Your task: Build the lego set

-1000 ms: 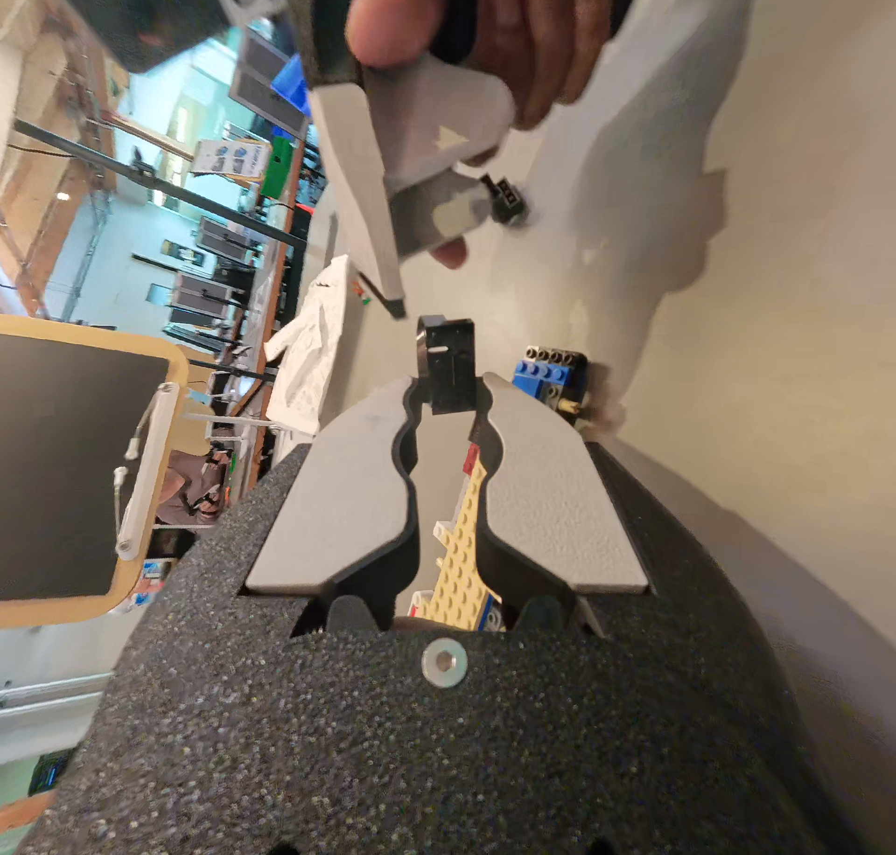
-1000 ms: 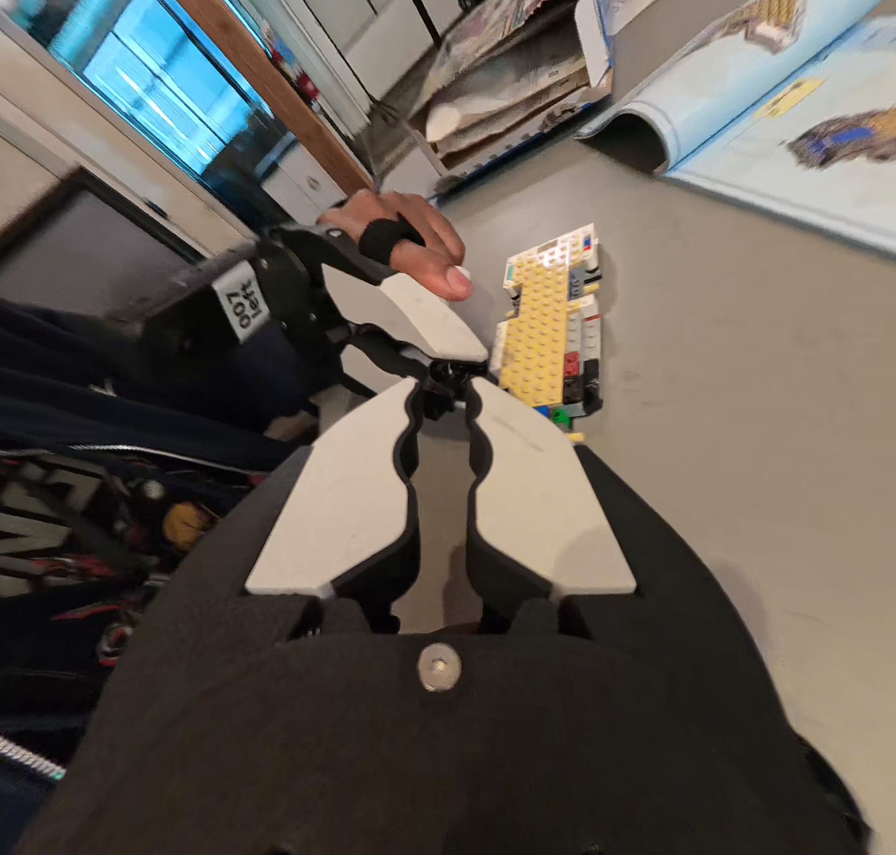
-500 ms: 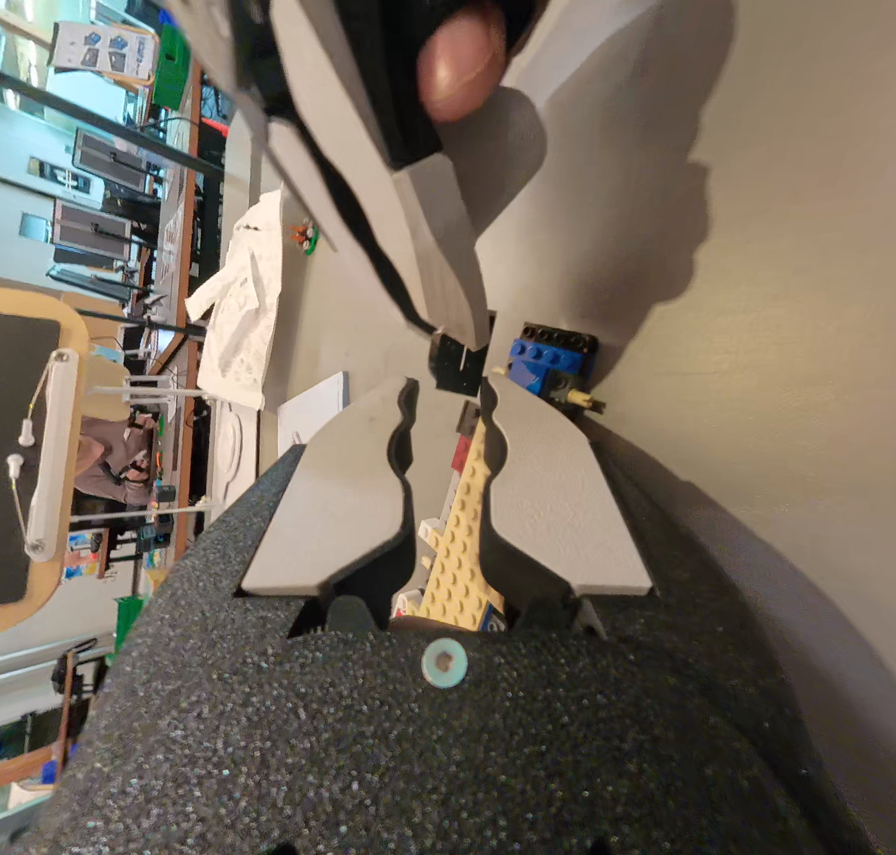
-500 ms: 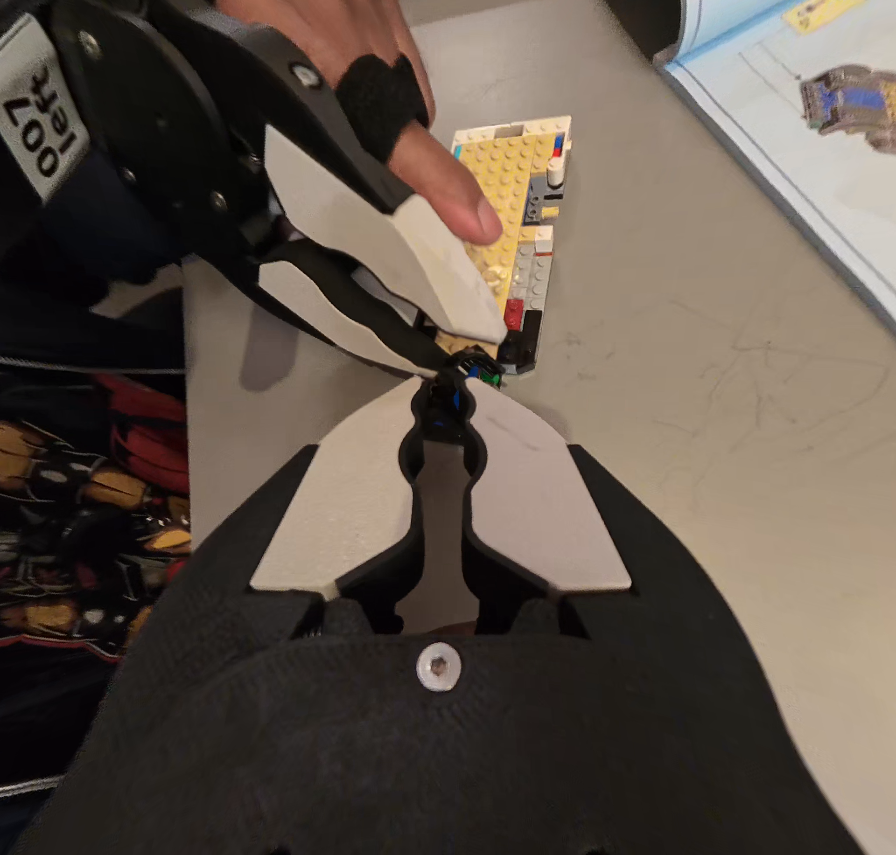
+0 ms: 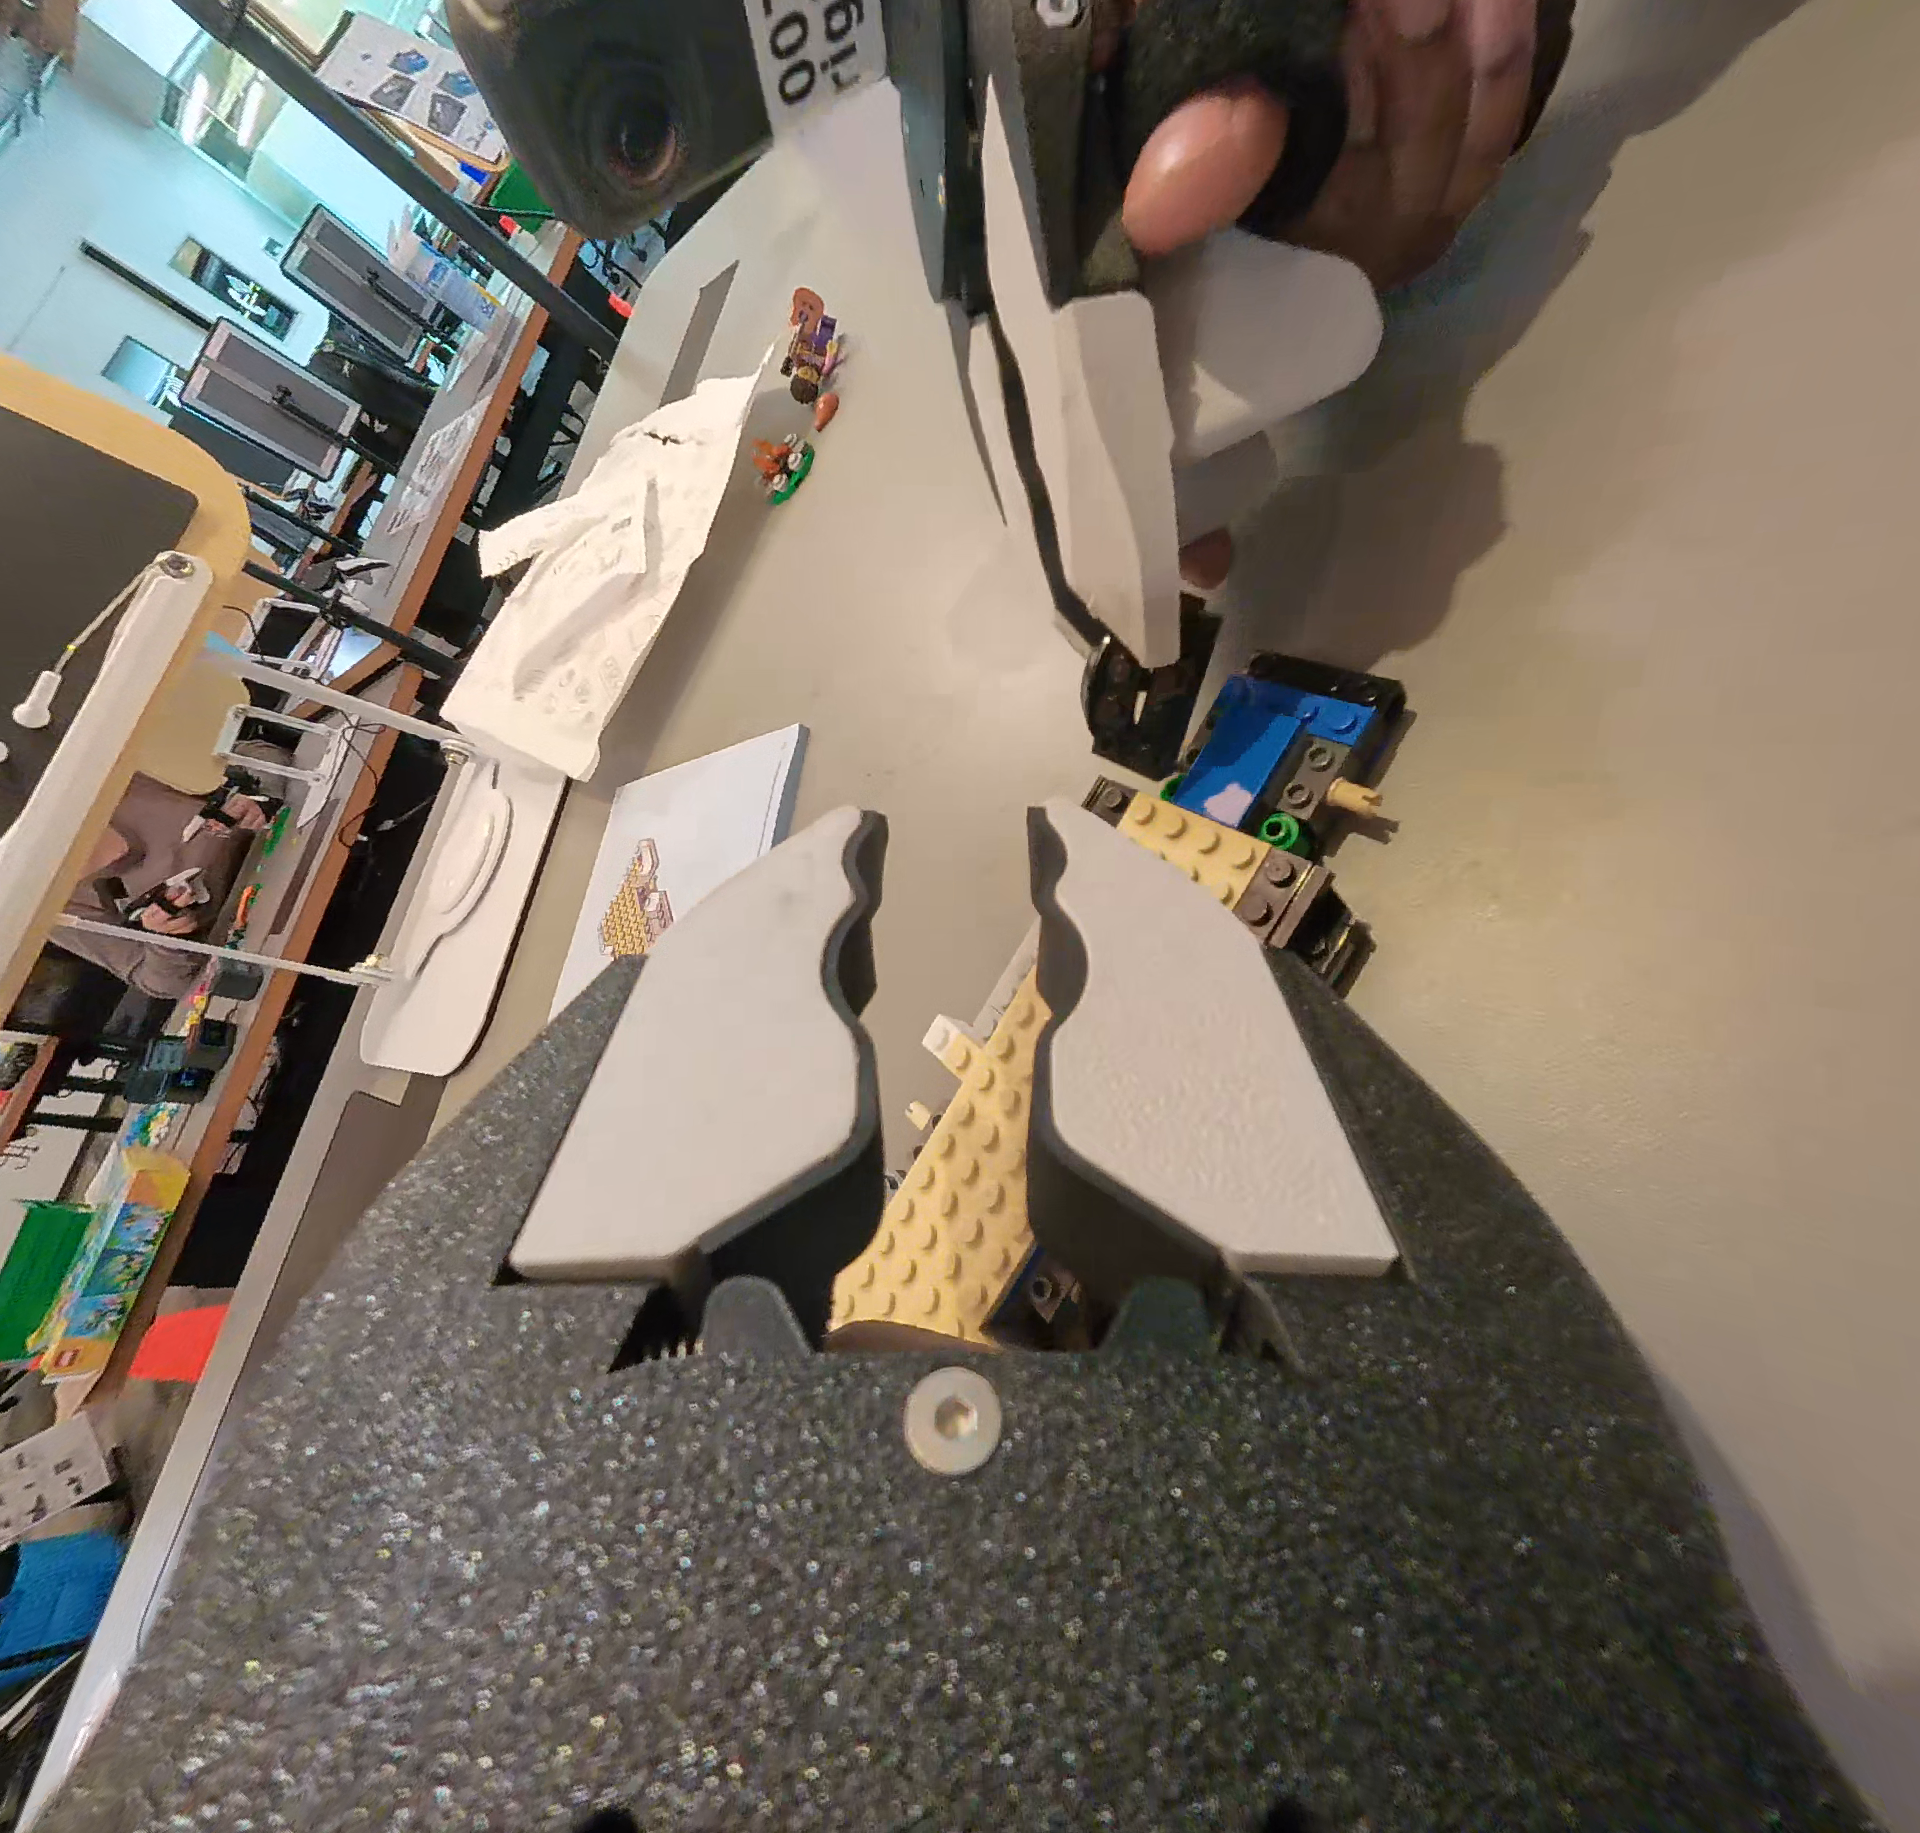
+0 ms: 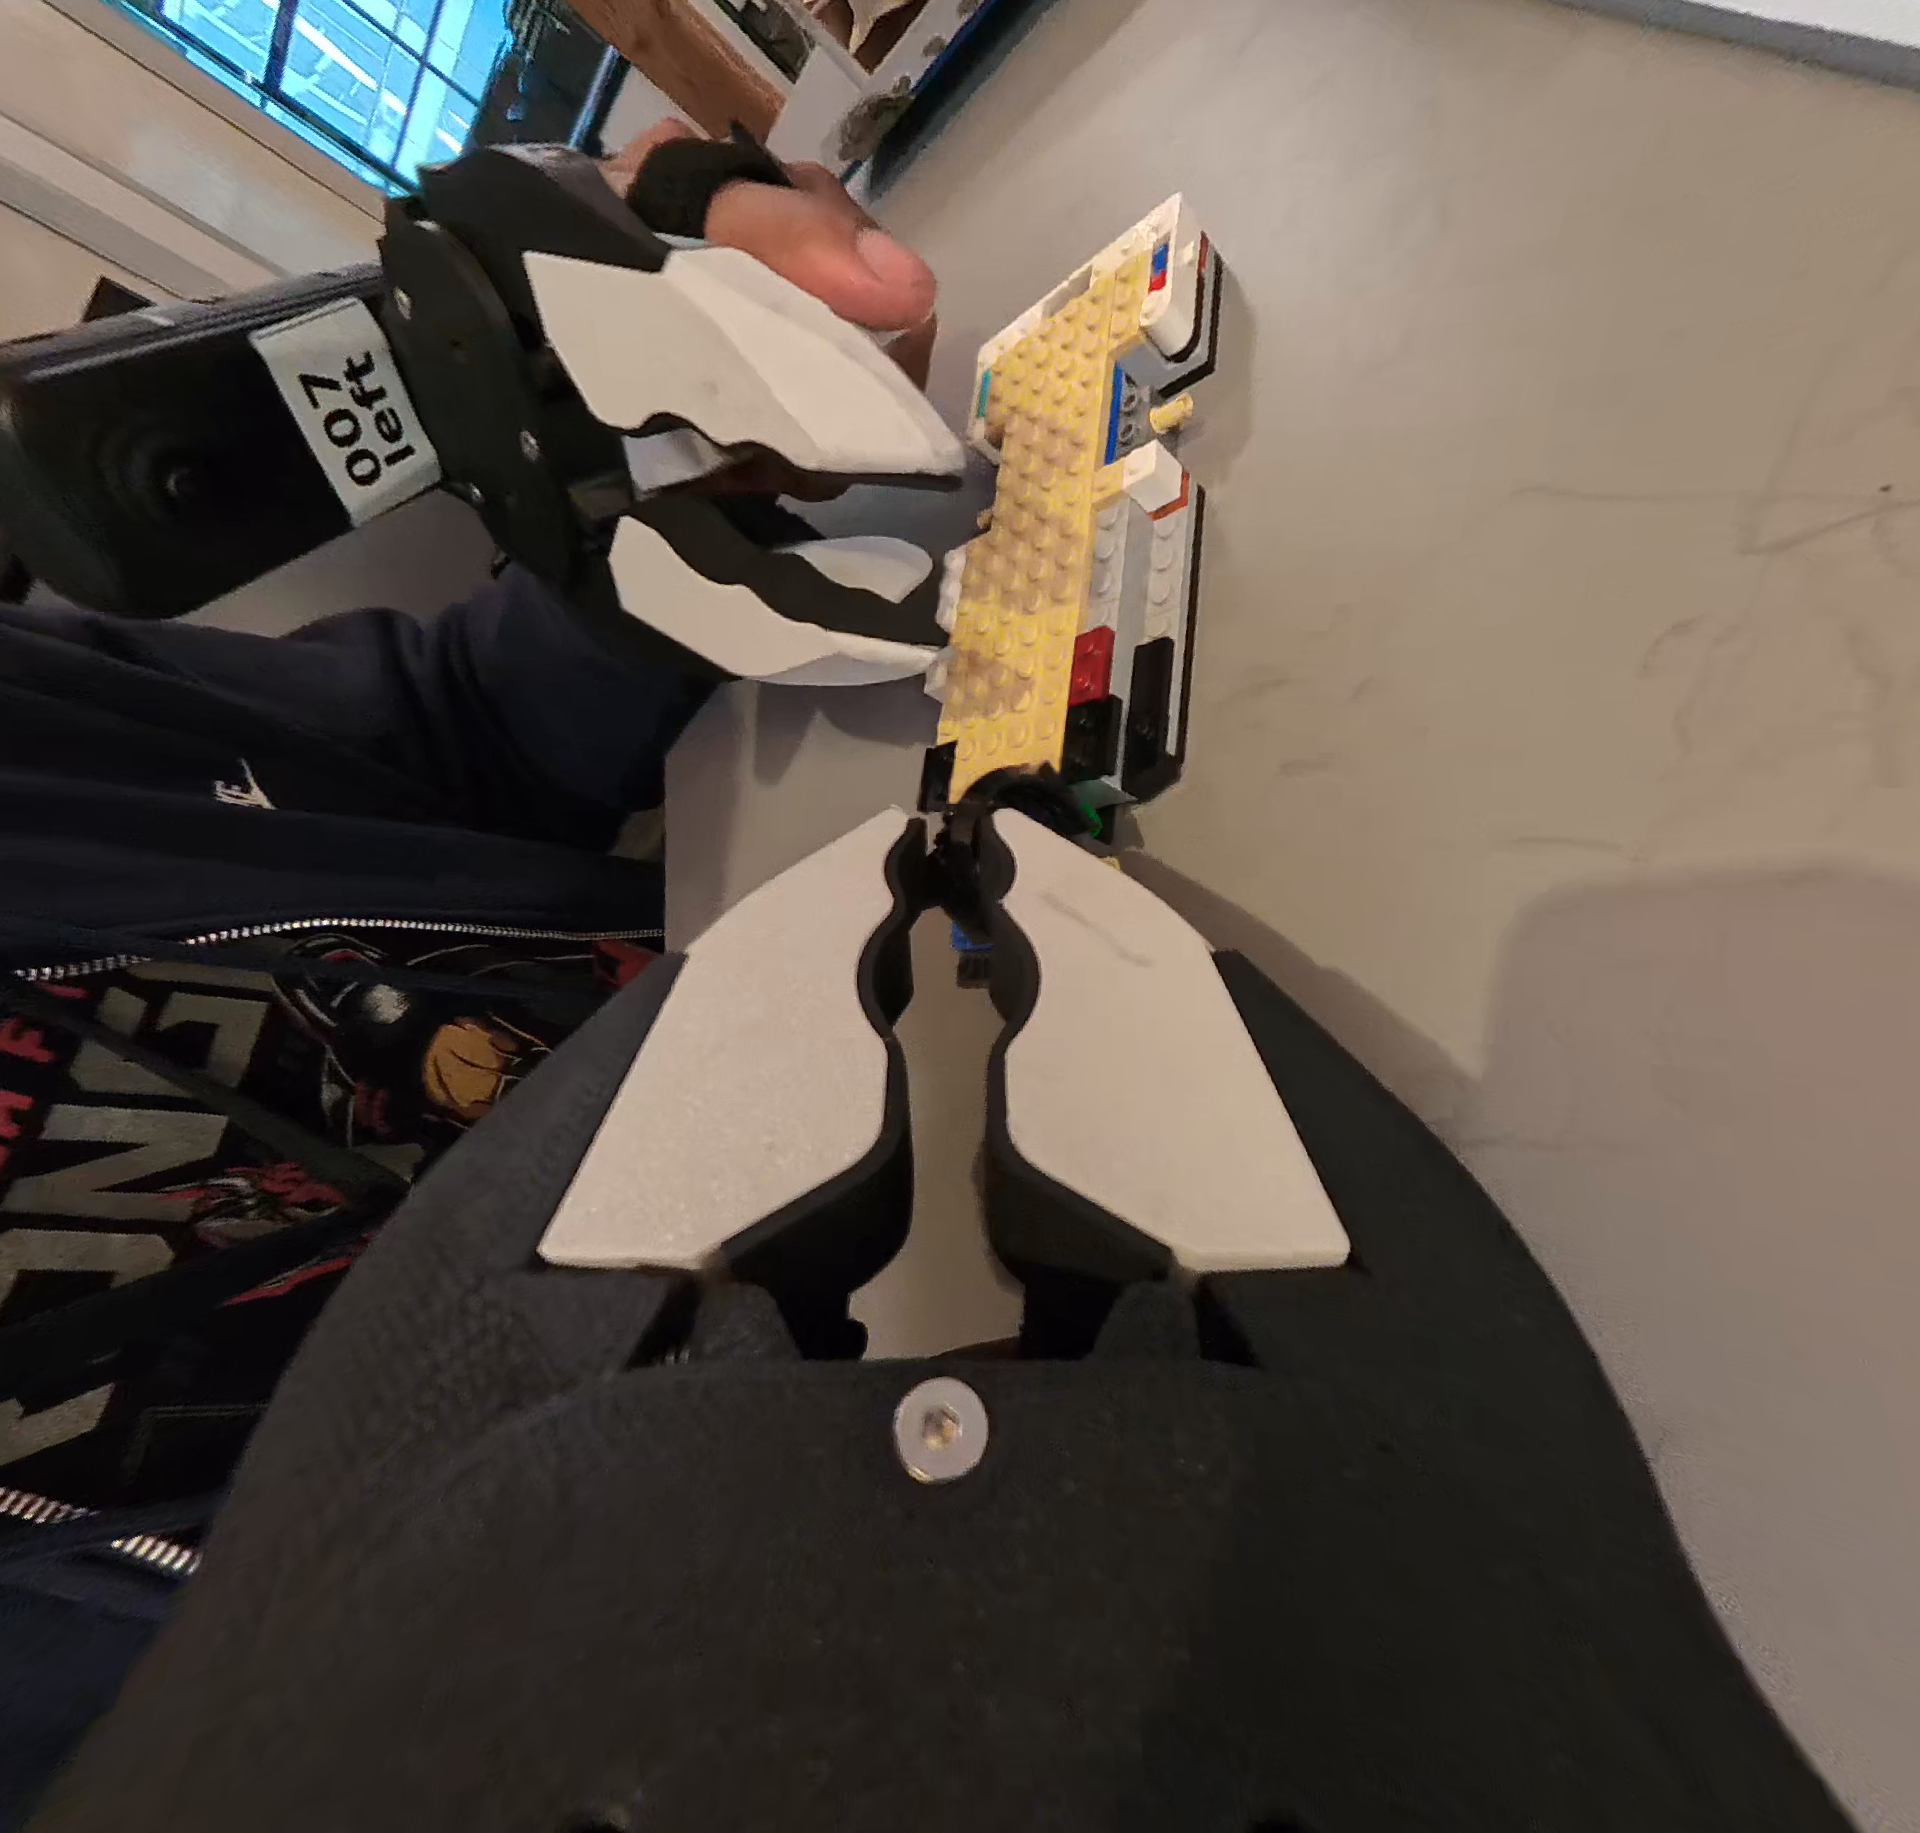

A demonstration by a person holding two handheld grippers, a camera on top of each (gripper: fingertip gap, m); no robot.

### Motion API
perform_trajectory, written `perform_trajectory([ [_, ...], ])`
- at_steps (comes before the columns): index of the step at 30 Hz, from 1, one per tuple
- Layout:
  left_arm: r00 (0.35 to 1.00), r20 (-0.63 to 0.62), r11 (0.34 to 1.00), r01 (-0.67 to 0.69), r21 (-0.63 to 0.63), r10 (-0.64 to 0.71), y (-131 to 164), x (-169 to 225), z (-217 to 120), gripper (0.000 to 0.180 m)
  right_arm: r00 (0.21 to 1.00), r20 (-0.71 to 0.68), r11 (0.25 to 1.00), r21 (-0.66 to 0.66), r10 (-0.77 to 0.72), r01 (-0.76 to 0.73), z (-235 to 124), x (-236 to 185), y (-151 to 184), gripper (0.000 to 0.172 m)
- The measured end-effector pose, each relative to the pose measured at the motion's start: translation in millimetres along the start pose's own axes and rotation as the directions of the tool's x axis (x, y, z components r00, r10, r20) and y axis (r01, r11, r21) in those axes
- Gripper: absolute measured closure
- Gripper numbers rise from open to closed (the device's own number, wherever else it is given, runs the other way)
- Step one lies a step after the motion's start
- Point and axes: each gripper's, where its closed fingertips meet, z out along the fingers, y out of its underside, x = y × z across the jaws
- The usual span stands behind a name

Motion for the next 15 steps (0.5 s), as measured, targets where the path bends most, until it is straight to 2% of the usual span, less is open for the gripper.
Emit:
perform_trajectory([
  [11,1.0,-0.002,1.0,-0.021,-0.01,0.021,-1.6,4.2,1.8,0.153,0.998,-0.052,1.0,-0.018,0.021,-0.022,2.5,12.8,7.4,0.161],
  [15,1.0,-0.001,1.0,-0.02,-0.012,0.02,-1.5,4.4,2.6,0.153,0.998,-0.069,1.0,-0.007,0.007,-0.008,0.8,13.4,5.5,0.155],
])
